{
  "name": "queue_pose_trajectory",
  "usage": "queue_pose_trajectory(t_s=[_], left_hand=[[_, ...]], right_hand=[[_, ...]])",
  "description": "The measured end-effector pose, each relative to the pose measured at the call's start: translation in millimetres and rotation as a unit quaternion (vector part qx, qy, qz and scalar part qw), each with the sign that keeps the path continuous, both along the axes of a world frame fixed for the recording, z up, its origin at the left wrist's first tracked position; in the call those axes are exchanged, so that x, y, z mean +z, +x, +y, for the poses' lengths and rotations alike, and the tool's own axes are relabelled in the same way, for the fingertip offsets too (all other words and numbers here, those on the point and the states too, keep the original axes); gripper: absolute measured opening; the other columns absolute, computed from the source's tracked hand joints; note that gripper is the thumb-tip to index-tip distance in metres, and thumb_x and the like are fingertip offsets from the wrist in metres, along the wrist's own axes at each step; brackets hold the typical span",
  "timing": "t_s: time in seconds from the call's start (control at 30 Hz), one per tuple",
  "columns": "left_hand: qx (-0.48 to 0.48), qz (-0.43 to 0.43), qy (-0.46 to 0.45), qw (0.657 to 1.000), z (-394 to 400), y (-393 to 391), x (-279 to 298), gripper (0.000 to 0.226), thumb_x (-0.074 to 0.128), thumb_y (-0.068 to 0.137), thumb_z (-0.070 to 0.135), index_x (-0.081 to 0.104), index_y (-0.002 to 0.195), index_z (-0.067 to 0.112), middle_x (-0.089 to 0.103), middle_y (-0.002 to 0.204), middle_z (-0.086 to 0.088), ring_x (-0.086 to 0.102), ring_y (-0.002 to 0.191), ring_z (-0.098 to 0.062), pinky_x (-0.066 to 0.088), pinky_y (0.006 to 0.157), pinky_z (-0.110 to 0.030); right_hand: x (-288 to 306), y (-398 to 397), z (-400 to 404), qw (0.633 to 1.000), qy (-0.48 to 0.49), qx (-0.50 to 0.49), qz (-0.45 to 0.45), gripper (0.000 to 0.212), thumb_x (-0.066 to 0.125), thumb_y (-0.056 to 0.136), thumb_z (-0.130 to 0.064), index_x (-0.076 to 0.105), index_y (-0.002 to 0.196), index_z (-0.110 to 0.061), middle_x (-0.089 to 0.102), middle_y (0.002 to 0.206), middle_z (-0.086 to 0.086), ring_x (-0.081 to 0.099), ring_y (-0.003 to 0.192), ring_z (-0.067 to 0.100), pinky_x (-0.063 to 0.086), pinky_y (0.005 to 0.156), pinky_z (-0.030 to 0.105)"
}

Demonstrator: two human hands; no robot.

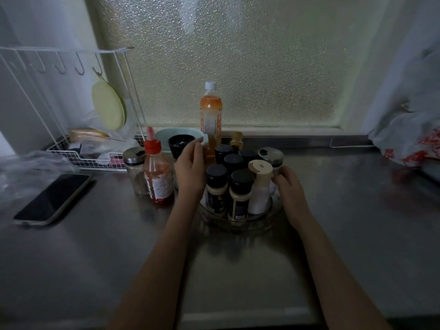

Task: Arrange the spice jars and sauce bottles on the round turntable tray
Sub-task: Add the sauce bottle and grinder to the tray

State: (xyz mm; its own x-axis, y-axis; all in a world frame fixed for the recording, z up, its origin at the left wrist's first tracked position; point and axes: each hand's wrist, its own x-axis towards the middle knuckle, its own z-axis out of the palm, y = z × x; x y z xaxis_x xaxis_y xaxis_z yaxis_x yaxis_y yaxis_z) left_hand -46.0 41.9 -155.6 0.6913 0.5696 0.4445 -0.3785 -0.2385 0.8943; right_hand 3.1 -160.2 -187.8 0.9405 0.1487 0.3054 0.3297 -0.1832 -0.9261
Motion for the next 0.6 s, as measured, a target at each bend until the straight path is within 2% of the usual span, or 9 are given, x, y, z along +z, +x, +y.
queue_pose_trajectory(t_s=[0.07, 0.13, 0.17, 0.23, 0.3, 0.37, 0.4, 0.5, 0.6], left_hand=[[0.092, -0.023, 0.059, 0.994, 0.1, -14.1, 1.6, 0.024, 0.043, 0.097, 0.017, 0.058, 0.116, 0.014, 0.063, 0.094, 0.008, 0.061, 0.089, 0.004, 0.054, 0.079, -0.025], [0.184, -0.036, 0.144, 0.972, 0.0, -31.5, 4.7, 0.021, 0.045, 0.093, 0.009, 0.058, 0.109, 0.007, 0.058, 0.092, 0.005, 0.053, 0.085, 0.014, 0.047, 0.071, -0.013], [0.234, -0.036, 0.174, 0.956, 1.2, -40.8, 6.4, 0.019, 0.049, 0.089, 0.007, 0.057, 0.106, 0.004, 0.058, 0.091, -0.002, 0.052, 0.087, 0.010, 0.043, 0.071, -0.013], [0.328, -0.038, 0.225, 0.916, 10.6, -51.0, 6.9, 0.026, 0.057, 0.081, 0.009, 0.055, 0.105, 0.001, 0.059, 0.097, -0.015, 0.050, 0.095, -0.014, 0.039, 0.080, -0.025], [0.387, -0.007, 0.237, 0.891, 24.3, -52.7, 1.7, 0.041, 0.063, 0.077, 0.017, 0.051, 0.113, 0.001, 0.056, 0.108, -0.021, 0.048, 0.103, -0.029, 0.039, 0.090, -0.038], [0.391, 0.051, 0.210, 0.895, 35.8, -52.8, -6.3, 0.057, 0.062, 0.076, 0.030, 0.045, 0.123, 0.003, 0.052, 0.118, -0.022, 0.047, 0.109, -0.036, 0.038, 0.095, -0.045], [0.374, 0.073, 0.198, 0.903, 39.1, -53.0, -10.6, 0.063, 0.062, 0.075, 0.034, 0.042, 0.127, 0.003, 0.050, 0.122, -0.023, 0.046, 0.112, -0.038, 0.038, 0.096, -0.046], [0.322, 0.097, 0.180, 0.924, 40.2, -50.8, -16.7, 0.073, 0.071, 0.072, 0.031, 0.039, 0.131, 0.001, 0.047, 0.127, -0.026, 0.045, 0.115, -0.041, 0.038, 0.094, -0.046], [0.327, 0.102, 0.177, 0.923, 39.7, -44.5, -19.9, 0.067, 0.074, 0.073, 0.027, 0.044, 0.126, -0.001, 0.052, 0.119, -0.026, 0.050, 0.107, -0.041, 0.039, 0.086, -0.039]], right_hand=[[5.2, -0.5, 1.5, 1.000, 0.014, -0.018, 0.009, 0.043, 0.043, 0.081, -0.037, 0.059, 0.116, -0.017, 0.061, 0.115, 0.005, 0.058, 0.106, 0.018, 0.046, 0.084, 0.028], [19.3, -2.3, 3.9, 0.998, 0.039, -0.045, -0.013, 0.046, 0.044, 0.086, -0.030, 0.052, 0.130, -0.022, 0.056, 0.122, 0.001, 0.054, 0.107, 0.012, 0.042, 0.081, 0.018], [29.8, -3.5, 5.6, 0.996, 0.045, -0.066, -0.034, 0.049, 0.045, 0.086, -0.029, 0.049, 0.134, -0.021, 0.053, 0.121, -0.002, 0.051, 0.105, 0.009, 0.040, 0.080, 0.013], [52.1, -3.8, 9.0, 0.990, 0.033, -0.097, -0.097, 0.043, 0.046, 0.088, -0.028, 0.051, 0.131, -0.019, 0.053, 0.114, -0.001, 0.050, 0.100, 0.008, 0.039, 0.078, 0.009], [72.8, 0.6, 14.4, 0.986, -0.011, -0.105, -0.128, 0.033, 0.047, 0.091, -0.026, 0.055, 0.122, -0.019, 0.055, 0.110, 0.003, 0.053, 0.097, 0.014, 0.045, 0.082, 0.019], [90.6, 10.5, 22.5, 0.983, -0.101, -0.107, -0.105, 0.030, 0.048, 0.088, -0.029, 0.056, 0.115, -0.018, 0.057, 0.109, 0.005, 0.056, 0.099, 0.020, 0.050, 0.087, 0.037], [98.0, 15.5, 27.5, 0.980, -0.149, -0.100, -0.082, 0.030, 0.049, 0.087, -0.029, 0.056, 0.113, -0.018, 0.057, 0.108, 0.005, 0.056, 0.098, 0.023, 0.050, 0.087, 0.041], [117.0, 27.1, 46.1, 0.960, -0.267, -0.071, -0.034, 0.029, 0.051, 0.088, -0.026, 0.057, 0.114, -0.014, 0.053, 0.102, 0.004, 0.052, 0.090, 0.022, 0.046, 0.079, 0.033], [127.0, 42.6, 70.6, 0.917, -0.398, -0.043, -0.002, 0.031, 0.053, 0.085, -0.024, 0.061, 0.111, -0.008, 0.062, 0.106, 0.012, 0.060, 0.091, 0.028, 0.049, 0.077, 0.034]])
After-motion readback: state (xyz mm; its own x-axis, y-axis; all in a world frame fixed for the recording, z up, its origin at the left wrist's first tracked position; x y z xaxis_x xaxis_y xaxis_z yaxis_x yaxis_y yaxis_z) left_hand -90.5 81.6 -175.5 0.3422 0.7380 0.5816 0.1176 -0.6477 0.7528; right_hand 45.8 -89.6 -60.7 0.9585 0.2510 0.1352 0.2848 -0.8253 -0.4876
